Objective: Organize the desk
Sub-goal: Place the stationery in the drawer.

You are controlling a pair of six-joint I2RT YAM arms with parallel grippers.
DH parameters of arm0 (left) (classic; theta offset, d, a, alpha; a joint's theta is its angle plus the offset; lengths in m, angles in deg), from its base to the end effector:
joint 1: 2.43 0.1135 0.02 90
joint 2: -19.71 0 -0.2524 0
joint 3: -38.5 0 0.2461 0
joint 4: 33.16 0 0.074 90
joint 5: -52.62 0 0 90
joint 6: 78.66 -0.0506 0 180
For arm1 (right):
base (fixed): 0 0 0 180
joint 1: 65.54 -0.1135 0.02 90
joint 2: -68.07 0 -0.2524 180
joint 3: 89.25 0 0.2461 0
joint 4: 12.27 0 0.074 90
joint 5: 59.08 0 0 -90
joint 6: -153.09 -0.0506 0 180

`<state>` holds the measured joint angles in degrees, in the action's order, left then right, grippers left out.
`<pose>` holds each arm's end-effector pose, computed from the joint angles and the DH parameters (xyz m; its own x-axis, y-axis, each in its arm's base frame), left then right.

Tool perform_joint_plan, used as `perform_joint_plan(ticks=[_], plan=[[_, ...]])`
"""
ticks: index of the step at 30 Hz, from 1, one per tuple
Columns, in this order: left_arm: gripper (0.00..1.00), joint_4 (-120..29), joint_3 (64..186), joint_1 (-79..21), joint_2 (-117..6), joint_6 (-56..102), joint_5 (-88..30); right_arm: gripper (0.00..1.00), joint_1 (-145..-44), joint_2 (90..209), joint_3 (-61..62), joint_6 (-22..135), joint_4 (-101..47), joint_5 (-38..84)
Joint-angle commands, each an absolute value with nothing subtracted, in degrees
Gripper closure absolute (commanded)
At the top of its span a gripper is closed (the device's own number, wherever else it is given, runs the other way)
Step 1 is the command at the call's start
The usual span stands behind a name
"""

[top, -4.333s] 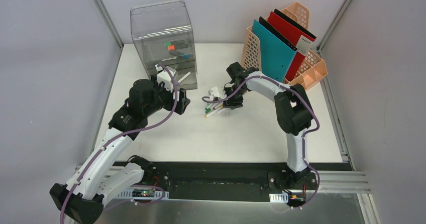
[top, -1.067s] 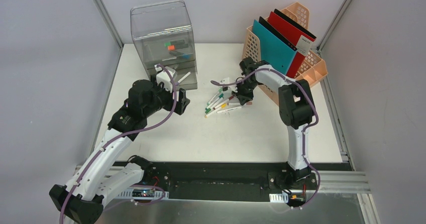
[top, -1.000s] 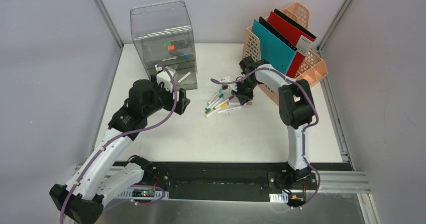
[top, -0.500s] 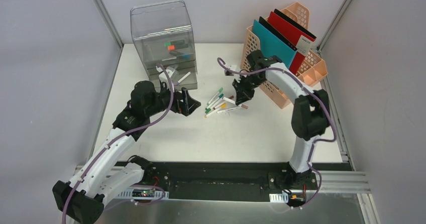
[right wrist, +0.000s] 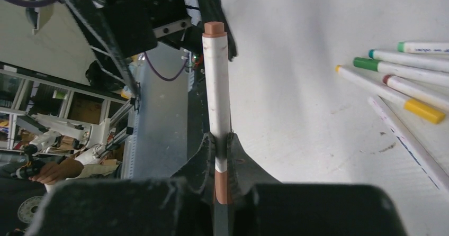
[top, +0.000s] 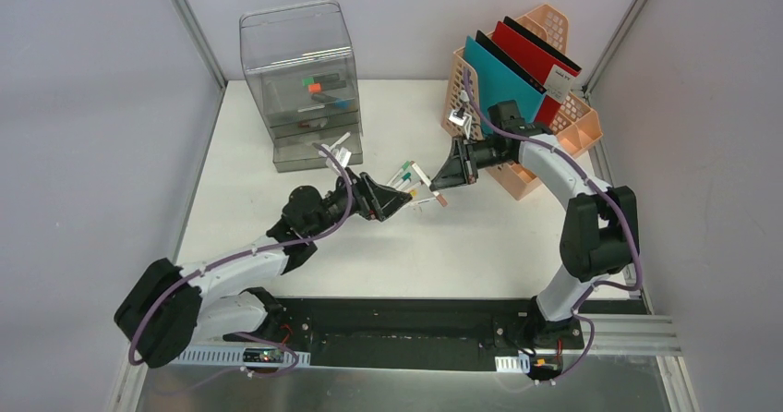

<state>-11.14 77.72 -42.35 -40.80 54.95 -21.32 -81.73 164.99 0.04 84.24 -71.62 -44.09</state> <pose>0.1810 -0.1697 0.2454 -0.5646 -0.3918 -0.7264 0.6069 0.3995 -0.6871 0.3017 0.1385 0.2512 -0.6674 -0.2910 -0.6855 -0.7245 0.0408 0.6881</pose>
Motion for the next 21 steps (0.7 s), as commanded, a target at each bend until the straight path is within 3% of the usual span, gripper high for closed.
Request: perform_joint_plan(ticks=[1, 13, 21], plan=[[0.17, 7.8, 79.5, -43.4, -47.5, 60.5, -27.5, 1.0, -82.3, 164.2, 0.1, 81.7, -67.7, -52.0], [0.34, 8.0, 86.3, -45.2, -55.9, 61.1, -28.2, 1.0, -83.0, 166.1, 1.6, 85.9, -72.9, -51.8], [0.52, 8.5, 88.1, -46.0, -59.1, 61.5, -27.6, 1.0, -83.2, 168.1, 4.3, 92.9, -80.9, -52.3]])
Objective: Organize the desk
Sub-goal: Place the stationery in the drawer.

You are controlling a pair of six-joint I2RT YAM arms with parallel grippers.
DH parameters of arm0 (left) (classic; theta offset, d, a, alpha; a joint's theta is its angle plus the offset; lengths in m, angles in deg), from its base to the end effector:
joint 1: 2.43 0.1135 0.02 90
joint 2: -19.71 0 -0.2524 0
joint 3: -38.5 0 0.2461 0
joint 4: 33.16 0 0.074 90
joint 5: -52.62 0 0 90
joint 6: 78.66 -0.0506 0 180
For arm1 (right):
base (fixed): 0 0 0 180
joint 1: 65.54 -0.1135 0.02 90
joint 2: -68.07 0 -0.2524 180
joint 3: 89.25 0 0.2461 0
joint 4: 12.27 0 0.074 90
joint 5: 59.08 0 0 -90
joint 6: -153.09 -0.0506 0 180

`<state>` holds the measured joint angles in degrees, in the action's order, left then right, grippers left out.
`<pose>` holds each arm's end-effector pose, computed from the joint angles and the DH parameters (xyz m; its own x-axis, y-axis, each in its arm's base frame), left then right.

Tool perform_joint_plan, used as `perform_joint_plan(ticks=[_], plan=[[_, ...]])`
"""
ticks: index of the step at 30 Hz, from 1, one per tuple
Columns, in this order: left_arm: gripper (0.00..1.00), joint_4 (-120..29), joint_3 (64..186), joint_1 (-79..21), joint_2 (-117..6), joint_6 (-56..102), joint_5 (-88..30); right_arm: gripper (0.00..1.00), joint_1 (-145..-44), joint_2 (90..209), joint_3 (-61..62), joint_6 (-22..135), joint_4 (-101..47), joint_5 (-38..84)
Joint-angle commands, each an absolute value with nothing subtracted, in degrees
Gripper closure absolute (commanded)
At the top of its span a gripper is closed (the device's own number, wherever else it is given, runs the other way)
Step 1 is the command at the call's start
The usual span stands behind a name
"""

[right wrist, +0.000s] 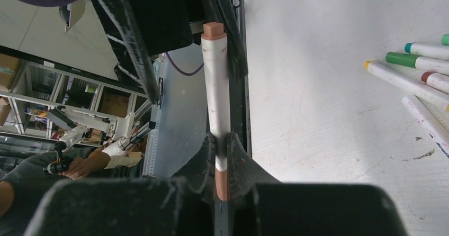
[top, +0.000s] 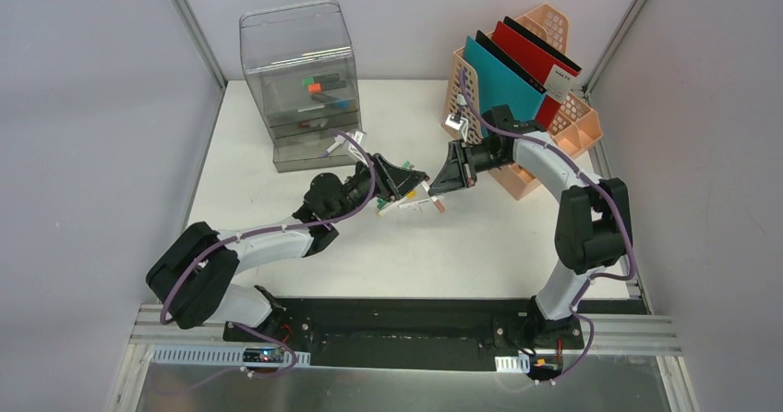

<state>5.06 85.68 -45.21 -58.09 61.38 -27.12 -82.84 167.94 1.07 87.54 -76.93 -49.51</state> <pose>0.2149 -0.2112 0.2512 -0.5492 -0.5194 -0.6547 0.5869 0.3180 -0.7446 0.2987 0.1453 0.2420 -0.7098 -0.2932 -0.6404 -0.6585 -0.0466 0.7512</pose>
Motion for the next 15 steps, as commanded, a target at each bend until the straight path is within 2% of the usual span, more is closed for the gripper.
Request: perform_joint_plan(ticks=[1, 4, 8, 9, 13, 15], plan=[[0.54, 8.4, 88.2, -46.0, -59.4, 61.5, -27.5, 1.0, -83.2, 168.2, 4.4, 93.4, -81.2, -52.3], [0.69, 8.4, 88.4, -46.2, -59.9, 61.5, -27.4, 1.0, -83.3, 168.4, 4.6, 94.0, -81.7, -52.5], [0.97, 8.4, 88.1, -46.3, -59.9, 61.2, -27.6, 1.0, -83.2, 168.7, 4.8, 94.7, -82.5, -52.5], [1.0, 8.4, 88.0, -46.2, -59.9, 61.0, -27.7, 1.0, -83.3, 168.7, 4.8, 94.8, -82.6, -52.5], [1.0, 7.3, 87.0, -46.3, -58.4, 61.1, -29.4, 0.98, -83.2, 168.8, 4.8, 95.4, -82.9, -51.9], [1.0, 3.0, 86.6, -46.3, -56.4, 62.3, -31.7, 0.87, -83.2, 168.6, 4.8, 96.0, -83.1, -51.1]])
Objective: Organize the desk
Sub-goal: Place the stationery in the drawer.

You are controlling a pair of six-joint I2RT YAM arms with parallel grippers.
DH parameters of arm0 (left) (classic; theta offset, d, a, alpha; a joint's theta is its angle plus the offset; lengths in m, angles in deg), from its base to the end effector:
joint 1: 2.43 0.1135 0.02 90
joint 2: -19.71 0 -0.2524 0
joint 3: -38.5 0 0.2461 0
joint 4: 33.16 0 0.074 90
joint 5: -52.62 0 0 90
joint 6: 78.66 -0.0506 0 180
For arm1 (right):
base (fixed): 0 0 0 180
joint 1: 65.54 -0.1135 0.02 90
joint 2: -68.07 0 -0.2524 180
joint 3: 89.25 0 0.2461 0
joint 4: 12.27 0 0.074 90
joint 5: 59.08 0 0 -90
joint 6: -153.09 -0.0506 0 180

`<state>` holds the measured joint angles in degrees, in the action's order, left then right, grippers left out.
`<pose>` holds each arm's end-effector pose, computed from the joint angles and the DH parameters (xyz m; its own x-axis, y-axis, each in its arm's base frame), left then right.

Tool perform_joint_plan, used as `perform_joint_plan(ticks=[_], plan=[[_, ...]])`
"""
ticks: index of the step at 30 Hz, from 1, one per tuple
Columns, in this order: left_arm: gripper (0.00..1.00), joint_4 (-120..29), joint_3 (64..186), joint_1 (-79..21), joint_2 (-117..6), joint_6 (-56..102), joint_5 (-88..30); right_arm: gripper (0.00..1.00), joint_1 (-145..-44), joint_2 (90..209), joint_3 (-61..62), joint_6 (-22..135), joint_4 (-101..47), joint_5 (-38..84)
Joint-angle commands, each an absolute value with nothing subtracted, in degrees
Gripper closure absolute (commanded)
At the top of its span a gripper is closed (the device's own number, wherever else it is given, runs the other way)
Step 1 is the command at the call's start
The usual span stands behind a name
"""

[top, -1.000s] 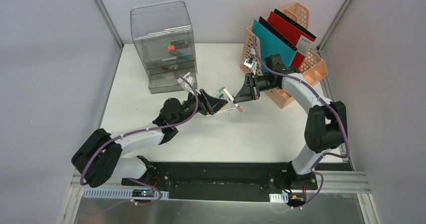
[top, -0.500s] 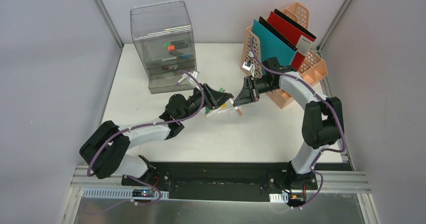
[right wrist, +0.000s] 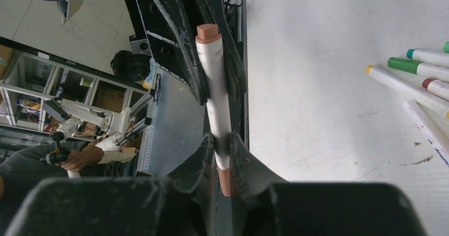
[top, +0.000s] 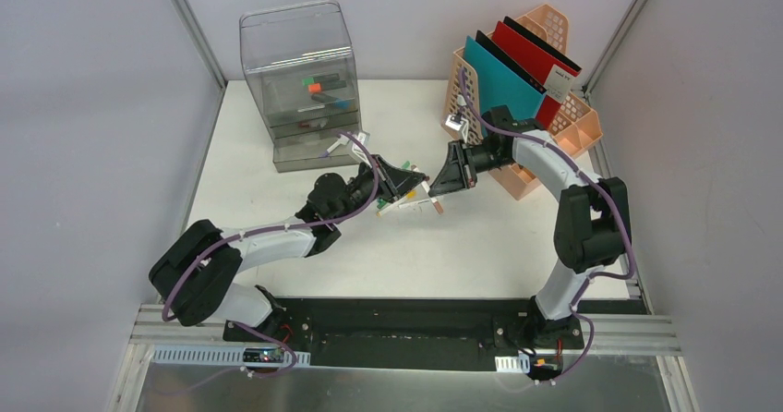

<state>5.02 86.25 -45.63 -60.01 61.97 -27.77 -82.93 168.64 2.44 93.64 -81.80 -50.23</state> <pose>0.2179 -0.2162 0.2449 -0.5653 -0.5148 -0.6446 0.5658 0.3266 -0.7571 0.2960 0.1451 0.2435 -0.6854 -0.2966 -0.6650 -0.6779 -0.0735 0.7315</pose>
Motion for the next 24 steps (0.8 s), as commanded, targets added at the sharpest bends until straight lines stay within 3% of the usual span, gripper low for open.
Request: perform_joint_plan(ticks=[1, 5, 8, 14, 24], plan=[[1.0, 0.2, 86.6, -46.3, -55.3, 62.6, -33.0, 0.81, -83.2, 168.5, 4.8, 96.6, -83.5, -50.8], [1.0, -9.0, 86.5, -46.3, -50.5, 62.3, -38.3, 0.55, -83.2, 166.9, 4.2, 100.8, -84.8, -48.8], [1.0, -14.3, 85.4, -46.2, -46.8, 61.4, -43.0, 0.47, -83.2, 165.3, 3.1, 103.8, -84.8, -47.0], [1.0, -27.5, 84.4, -42.4, -39.0, 63.0, -53.1, 0.45, -83.1, 163.2, 2.8, 105.1, -84.1, -42.4], [1.0, -30.5, 82.9, -20.0, -38.5, 73.1, -41.6, 0.44, -83.1, 161.7, 1.8, 104.4, -82.1, -40.3]])
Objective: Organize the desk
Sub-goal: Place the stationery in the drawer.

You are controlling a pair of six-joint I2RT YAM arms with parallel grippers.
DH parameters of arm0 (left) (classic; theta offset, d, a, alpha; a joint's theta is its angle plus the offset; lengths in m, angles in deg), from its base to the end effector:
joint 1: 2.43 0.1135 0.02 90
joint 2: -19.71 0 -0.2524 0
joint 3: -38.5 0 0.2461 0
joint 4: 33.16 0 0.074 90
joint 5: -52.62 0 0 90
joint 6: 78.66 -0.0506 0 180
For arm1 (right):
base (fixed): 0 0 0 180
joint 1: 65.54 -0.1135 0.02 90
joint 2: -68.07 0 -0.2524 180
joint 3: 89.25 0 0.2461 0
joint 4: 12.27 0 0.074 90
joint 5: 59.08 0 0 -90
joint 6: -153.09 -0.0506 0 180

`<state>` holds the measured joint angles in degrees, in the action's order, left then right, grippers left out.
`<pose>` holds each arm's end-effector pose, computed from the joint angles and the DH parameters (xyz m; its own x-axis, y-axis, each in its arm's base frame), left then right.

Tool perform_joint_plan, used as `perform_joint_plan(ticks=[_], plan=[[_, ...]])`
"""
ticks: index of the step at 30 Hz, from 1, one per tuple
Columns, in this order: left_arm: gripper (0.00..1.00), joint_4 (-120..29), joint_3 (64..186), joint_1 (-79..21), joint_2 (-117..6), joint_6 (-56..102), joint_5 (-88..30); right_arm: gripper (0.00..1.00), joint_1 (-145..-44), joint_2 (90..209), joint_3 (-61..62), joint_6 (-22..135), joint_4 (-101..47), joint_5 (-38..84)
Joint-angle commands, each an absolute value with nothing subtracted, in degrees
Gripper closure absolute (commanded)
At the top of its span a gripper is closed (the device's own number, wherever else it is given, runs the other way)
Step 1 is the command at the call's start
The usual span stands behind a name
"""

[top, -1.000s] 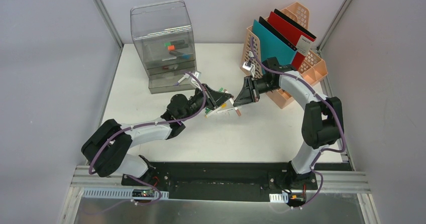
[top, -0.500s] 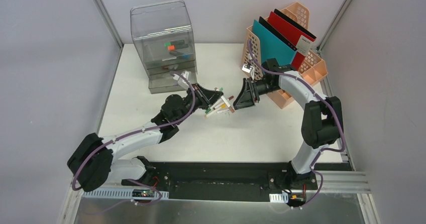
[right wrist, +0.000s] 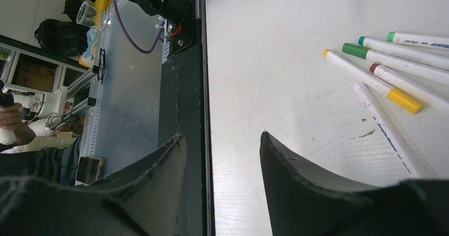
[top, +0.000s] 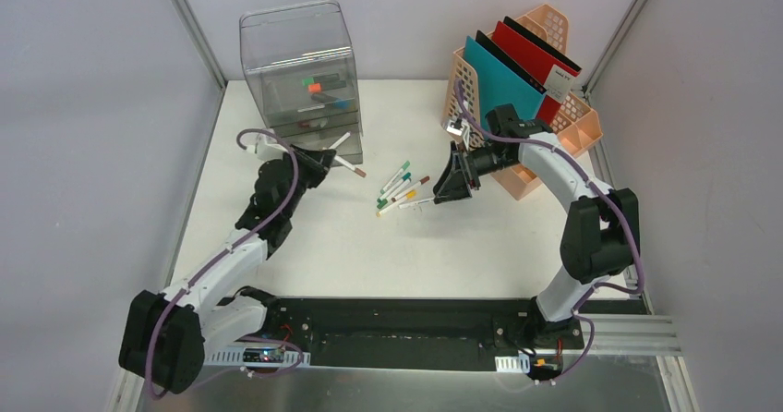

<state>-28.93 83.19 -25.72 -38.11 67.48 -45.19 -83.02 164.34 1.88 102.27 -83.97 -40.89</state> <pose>0.2304 -0.0917 0.2520 -0.3021 -0.7657 -0.5679 0.0315 0.5874 -0.8087 0.2842 0.1399 0.2549 -0.5304 -0.3738 -0.7609 -0.8194 -0.0043 0.5733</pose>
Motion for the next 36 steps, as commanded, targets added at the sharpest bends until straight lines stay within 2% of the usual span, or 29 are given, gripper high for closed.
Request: perform_joint_plan(ticks=[1, 8, 13, 18, 22, 25, 27, 30, 36], plan=[[1.0, -30.9, 82.9, -18.5, -38.8, 74.9, -42.1, 0.45, -83.2, 161.6, 1.7, 104.3, -82.1, -40.3], [1.0, -27.7, 82.8, -7.9, -45.5, 87.5, -41.0, 0.45, -83.2, 161.5, 1.6, 104.5, -82.1, -40.4], [1.0, -16.2, 83.7, -2.9, -56.0, 96.0, -35.0, 0.44, -83.1, 161.3, 1.5, 104.7, -82.0, -40.6], [1.0, -11.5, 88.4, 0.7, -66.9, 98.3, -31.2, 0.44, -83.1, 161.2, 1.5, 104.8, -82.0, -40.5], [0.62, -10.0, 91.7, 0.9, -71.9, 98.6, -30.9, 0.45, -83.2, 161.1, 1.5, 104.8, -82.0, -40.5], [0.45, -8.0, 93.0, 1.1, -73.6, 97.8, -30.0, 0.45, -83.1, 160.8, 1.5, 104.9, -82.1, -40.4], [0.39, -8.0, 93.6, 1.4, -73.7, 97.2, -27.8, 0.45, -83.1, 160.5, 1.5, 105.0, -82.1, -40.5], [0.35, -8.2, 93.0, 1.6, -71.3, 95.5, -25.7, 0.45, -83.0, 159.6, 1.5, 105.2, -82.1, -39.9], [0.24, -15.7, 91.1, 1.6, -58.7, 84.1, -19.1, 0.44, -83.0, 154.1, 0.6, 110.5, -82.8, -36.6]])
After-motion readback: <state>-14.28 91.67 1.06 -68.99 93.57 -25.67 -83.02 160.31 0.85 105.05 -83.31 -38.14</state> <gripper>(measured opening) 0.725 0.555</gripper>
